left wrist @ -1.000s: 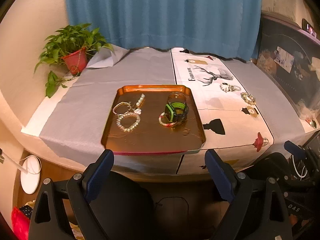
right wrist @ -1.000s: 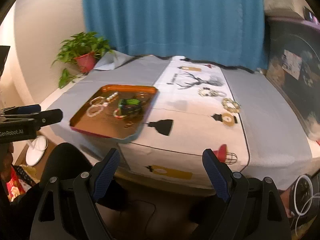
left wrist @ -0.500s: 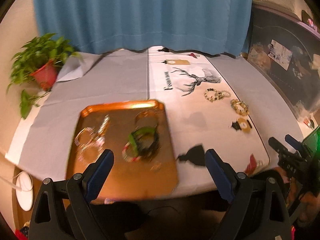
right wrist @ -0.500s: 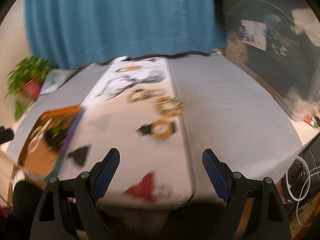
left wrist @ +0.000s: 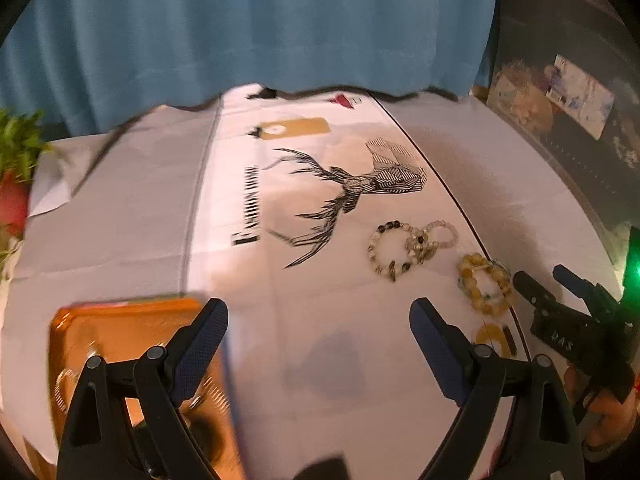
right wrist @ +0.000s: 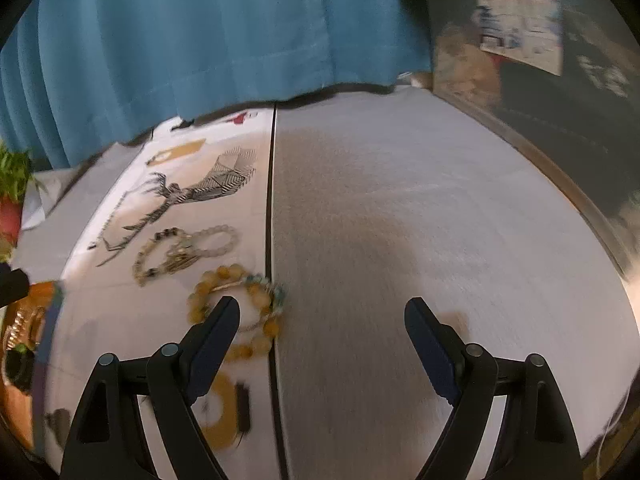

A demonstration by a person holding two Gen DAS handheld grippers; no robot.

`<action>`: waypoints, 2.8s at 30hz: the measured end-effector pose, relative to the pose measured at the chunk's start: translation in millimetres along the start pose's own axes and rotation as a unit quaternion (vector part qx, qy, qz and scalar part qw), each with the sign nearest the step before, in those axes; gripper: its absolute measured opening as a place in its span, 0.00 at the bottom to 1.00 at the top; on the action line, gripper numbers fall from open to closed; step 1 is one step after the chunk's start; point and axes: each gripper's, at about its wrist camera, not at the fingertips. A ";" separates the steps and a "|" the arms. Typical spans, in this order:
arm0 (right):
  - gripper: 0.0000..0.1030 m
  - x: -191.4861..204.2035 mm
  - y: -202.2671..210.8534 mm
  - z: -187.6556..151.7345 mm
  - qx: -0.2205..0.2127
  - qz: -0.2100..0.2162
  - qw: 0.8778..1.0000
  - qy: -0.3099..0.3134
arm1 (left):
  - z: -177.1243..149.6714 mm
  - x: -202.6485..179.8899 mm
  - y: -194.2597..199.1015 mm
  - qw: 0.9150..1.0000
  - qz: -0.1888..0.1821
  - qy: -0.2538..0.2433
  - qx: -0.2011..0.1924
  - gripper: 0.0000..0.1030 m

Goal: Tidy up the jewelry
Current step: 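Move the right tool to the green bead bracelet while the left tool approaches the dark-and-white beaded bracelet, then close the right tool on the green bead bracelet while the left tool grasps the dark beaded bracelet, then carry both held bracelets over the copper tray with both tools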

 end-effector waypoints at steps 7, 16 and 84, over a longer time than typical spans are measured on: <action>0.65 -0.9 -26.4 10.9 0.015 0.061 0.998 0.005 | 16.2 -9.0 -52.2 0.999 -0.012 0.016 0.030 0.88; 0.05 8.0 -28.4 12.7 0.019 0.092 0.994 0.047 | 22.9 -15.9 -81.4 0.999 -0.011 0.019 0.046 0.88; 0.06 -13.3 151.1 7.0 -0.071 -0.013 0.996 0.057 | 11.0 -20.9 114.3 0.992 -0.109 -0.060 -0.035 0.06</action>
Point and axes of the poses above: each gripper's, at about its wrist camera, not at the fingertips, and y roughly against the way its jaws point, x to its left, z to its top
